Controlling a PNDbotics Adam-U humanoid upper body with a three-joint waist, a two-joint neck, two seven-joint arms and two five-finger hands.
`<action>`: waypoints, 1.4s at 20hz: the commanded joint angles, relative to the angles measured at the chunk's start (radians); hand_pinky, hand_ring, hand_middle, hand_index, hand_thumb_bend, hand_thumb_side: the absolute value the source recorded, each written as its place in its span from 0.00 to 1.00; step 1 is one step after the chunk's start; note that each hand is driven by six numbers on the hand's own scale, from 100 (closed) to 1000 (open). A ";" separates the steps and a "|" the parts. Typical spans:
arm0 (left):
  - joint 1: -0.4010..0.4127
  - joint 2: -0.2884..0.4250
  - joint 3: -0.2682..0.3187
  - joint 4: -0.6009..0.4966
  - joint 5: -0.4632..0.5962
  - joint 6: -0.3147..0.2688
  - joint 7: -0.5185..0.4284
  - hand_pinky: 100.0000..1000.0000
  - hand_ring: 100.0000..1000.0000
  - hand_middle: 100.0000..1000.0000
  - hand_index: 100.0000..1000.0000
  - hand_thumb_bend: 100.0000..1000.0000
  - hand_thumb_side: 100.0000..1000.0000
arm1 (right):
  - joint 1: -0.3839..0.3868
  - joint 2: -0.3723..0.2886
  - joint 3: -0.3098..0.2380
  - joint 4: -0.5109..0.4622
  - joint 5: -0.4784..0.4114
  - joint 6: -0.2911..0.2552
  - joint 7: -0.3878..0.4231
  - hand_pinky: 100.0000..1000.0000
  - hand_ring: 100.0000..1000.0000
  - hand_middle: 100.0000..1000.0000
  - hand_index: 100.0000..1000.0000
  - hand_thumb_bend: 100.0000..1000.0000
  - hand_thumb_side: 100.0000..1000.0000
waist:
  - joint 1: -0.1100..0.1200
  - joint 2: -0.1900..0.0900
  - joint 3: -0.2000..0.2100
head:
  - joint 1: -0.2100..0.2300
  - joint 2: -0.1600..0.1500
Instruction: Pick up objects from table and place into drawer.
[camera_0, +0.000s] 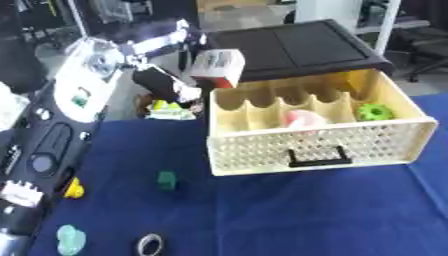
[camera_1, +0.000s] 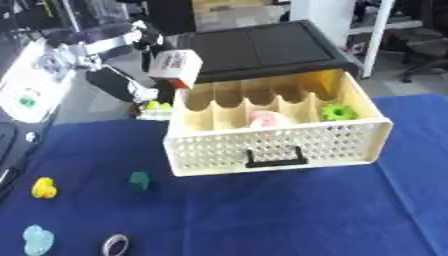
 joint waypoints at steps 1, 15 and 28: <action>-0.031 0.004 0.001 0.003 -0.008 0.013 -0.002 0.39 0.50 0.40 0.50 0.00 0.22 | -0.015 -0.008 -0.003 -0.011 -0.006 0.002 0.001 0.88 0.65 0.47 0.75 0.00 1.00 | -0.004 -0.027 -0.002 | -0.001 -0.020; -0.046 -0.032 0.001 0.037 -0.043 0.052 0.034 0.38 0.50 0.40 0.51 0.00 0.29 | -0.015 0.000 0.000 -0.011 -0.010 0.006 0.002 0.89 0.65 0.47 0.75 0.00 1.00 | 0.010 -0.020 -0.009 | 0.013 -0.002; -0.050 -0.045 -0.009 0.055 -0.019 0.028 -0.015 0.43 0.55 0.50 0.74 0.00 0.55 | -0.010 0.004 -0.007 -0.011 -0.016 0.013 -0.006 0.90 0.64 0.47 0.75 0.00 1.00 | 0.018 -0.011 -0.015 | 0.014 0.006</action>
